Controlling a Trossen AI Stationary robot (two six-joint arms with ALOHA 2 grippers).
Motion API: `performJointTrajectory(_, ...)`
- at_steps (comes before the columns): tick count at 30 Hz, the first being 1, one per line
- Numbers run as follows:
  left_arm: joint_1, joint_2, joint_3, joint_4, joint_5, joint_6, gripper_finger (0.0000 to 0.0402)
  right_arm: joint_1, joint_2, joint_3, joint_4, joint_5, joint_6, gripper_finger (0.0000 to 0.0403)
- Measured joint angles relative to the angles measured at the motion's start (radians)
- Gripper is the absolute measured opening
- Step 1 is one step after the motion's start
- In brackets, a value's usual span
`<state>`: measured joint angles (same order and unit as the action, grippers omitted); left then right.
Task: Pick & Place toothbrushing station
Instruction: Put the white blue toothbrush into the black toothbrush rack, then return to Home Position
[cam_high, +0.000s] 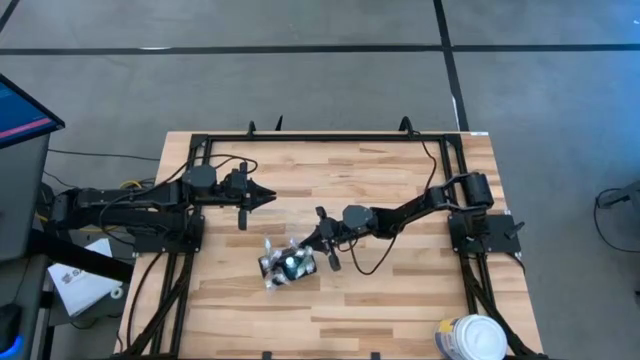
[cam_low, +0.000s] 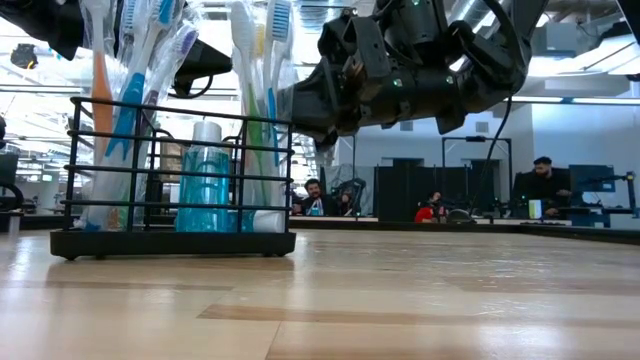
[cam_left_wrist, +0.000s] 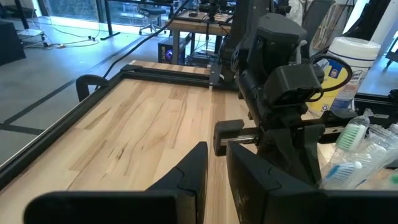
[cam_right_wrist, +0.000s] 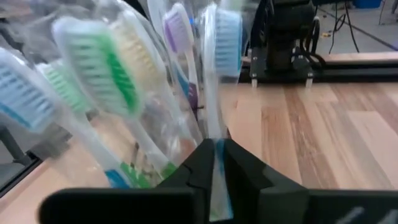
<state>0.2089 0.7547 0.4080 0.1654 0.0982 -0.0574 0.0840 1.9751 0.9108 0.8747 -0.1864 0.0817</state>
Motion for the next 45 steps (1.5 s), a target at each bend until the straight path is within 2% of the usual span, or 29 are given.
performJointTrajectory(10, 0.000, 0.000, 0.000, 0.000, 0.000, 0.000, 0.0053, -0.007, 0.002, -0.002, -0.021, 0.000, 0.015, 0.0103)
performJointTrajectory(18, 0.000, 0.000, 0.000, 0.000, 0.000, 0.000, 0.0053, -0.024, -0.043, -0.002, -0.115, 0.001, 0.015, 0.0134)
performJointTrajectory(31, 0.000, 0.000, 0.000, 0.000, 0.000, 0.000, 0.0053, -0.055, -0.212, -0.001, -0.439, 0.004, -0.009, 0.0125)
performJointTrajectory(45, 0.000, 0.000, 0.000, 0.000, 0.000, 0.000, 0.0053, -0.080, -0.304, 0.000, -0.590, 0.003, -0.011, 0.0119)
